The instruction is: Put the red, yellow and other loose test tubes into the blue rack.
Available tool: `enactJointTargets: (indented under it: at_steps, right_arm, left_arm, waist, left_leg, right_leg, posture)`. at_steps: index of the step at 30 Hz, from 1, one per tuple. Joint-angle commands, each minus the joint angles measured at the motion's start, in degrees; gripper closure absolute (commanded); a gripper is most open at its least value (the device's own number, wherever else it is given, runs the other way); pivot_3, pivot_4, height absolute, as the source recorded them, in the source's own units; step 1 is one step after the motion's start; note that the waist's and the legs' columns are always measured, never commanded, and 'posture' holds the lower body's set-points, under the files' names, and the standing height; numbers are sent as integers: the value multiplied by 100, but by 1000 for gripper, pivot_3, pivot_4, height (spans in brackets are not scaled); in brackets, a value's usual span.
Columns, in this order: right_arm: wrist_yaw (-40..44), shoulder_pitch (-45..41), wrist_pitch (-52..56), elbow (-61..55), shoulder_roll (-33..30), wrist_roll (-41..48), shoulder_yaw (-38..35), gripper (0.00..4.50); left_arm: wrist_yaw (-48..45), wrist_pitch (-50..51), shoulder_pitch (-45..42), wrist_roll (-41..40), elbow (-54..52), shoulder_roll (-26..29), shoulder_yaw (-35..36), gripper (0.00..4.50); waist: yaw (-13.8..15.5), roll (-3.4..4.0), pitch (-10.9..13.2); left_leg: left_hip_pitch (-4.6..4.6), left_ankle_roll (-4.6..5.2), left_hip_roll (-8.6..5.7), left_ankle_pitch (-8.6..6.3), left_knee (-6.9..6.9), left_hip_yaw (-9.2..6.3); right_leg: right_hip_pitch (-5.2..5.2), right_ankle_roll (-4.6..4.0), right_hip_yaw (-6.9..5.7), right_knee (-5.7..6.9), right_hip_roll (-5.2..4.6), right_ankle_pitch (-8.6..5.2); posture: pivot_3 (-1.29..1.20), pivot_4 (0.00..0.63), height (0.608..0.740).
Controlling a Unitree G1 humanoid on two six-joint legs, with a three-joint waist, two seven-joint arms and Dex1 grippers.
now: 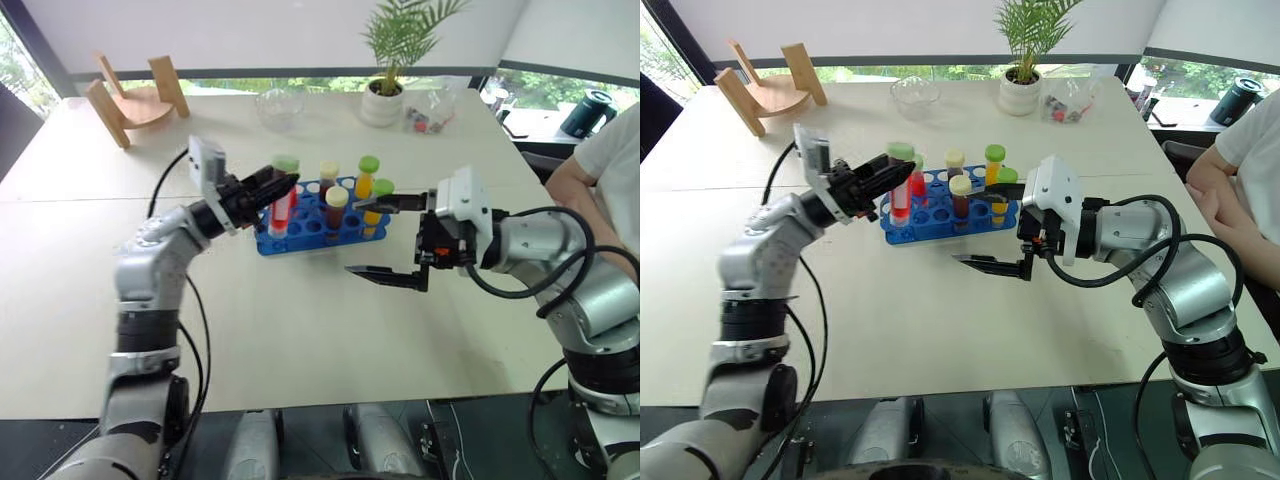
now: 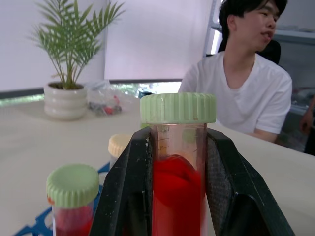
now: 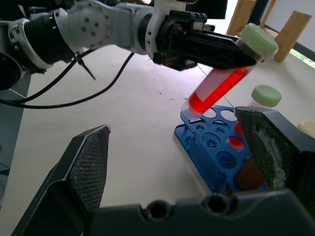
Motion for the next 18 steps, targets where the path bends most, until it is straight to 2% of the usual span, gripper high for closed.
enactJointTargets:
  at_steps: [1, 12, 18]
  right_arm:
    - [-158, 34, 68, -306, -23, 62, -190, 0]
    - [-394, 180, 243, -547, -55, 111, -272, 0]
    - [-441, 199, 243, -573, -77, 123, -284, 0]
  left_arm:
    - [47, -1417, -220, 428, 876, -242, -141, 3672]
    - [-67, -2619, -525, 625, 2191, -400, -225, 3672]
    - [-179, -2919, -385, 591, 2253, -435, -242, 3672]
  waist:
    - [-2, 0, 0]
    - [-23, 0, 0]
    - [-25, 0, 0]
  left_leg:
    - [0, 2, 0, -1, 1, -1]
    - [-2, 22, 0, -13, 2, -5]
    - [-1, 23, 0, -13, 3, -6]
  right_leg:
    - [1, 0, 0, 0, 1, 0]
    - [1, 1, -2, -2, 4, 0]
    - [4, 1, -3, -3, 4, 0]
  posture:
    - [0, 150, 740]
    - [0, 150, 740]
    - [0, 150, 740]
